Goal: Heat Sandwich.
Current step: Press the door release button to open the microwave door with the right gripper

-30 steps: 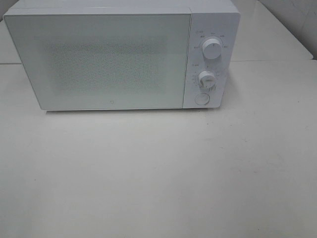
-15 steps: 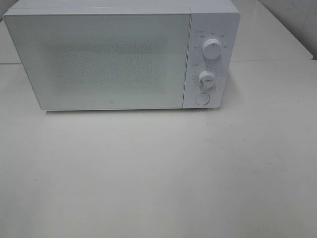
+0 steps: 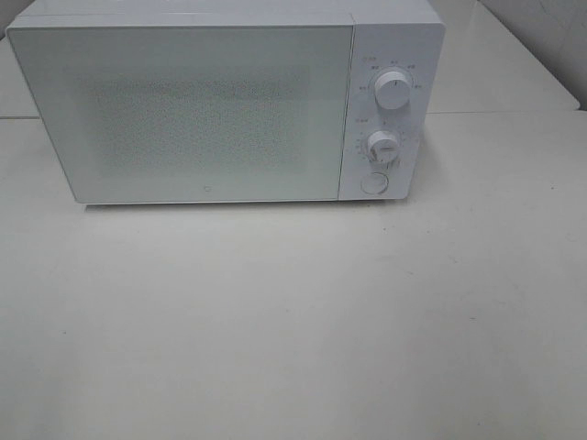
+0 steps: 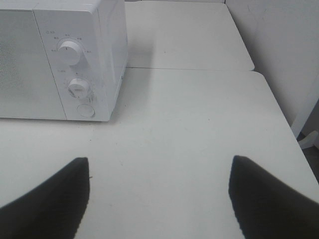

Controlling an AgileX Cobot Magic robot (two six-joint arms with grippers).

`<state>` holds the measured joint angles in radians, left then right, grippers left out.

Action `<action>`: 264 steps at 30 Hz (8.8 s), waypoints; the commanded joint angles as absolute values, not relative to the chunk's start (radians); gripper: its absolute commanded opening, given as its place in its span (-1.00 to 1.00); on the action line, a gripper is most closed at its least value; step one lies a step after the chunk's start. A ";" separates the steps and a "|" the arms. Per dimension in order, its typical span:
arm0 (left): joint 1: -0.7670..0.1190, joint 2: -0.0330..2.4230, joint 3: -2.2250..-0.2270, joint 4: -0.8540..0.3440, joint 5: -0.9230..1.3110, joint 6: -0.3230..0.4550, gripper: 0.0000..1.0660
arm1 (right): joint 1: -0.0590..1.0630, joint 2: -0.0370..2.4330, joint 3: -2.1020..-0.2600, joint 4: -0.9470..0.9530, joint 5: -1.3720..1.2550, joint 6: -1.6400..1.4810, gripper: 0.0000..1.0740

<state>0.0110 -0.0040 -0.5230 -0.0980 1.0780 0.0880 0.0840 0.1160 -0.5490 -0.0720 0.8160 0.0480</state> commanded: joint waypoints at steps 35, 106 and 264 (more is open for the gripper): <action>0.014 -0.010 -0.518 -0.102 1.068 0.083 0.88 | 0.083 0.957 -0.551 -0.071 -0.038 0.059 0.40; 0.014 -0.011 -0.518 -0.102 1.068 0.083 0.88 | 0.740 1.739 -0.370 0.692 -1.085 0.048 0.40; 0.014 -0.011 -0.518 -0.102 1.068 0.083 0.88 | 0.493 2.192 -1.095 0.585 -1.095 1.303 -1.00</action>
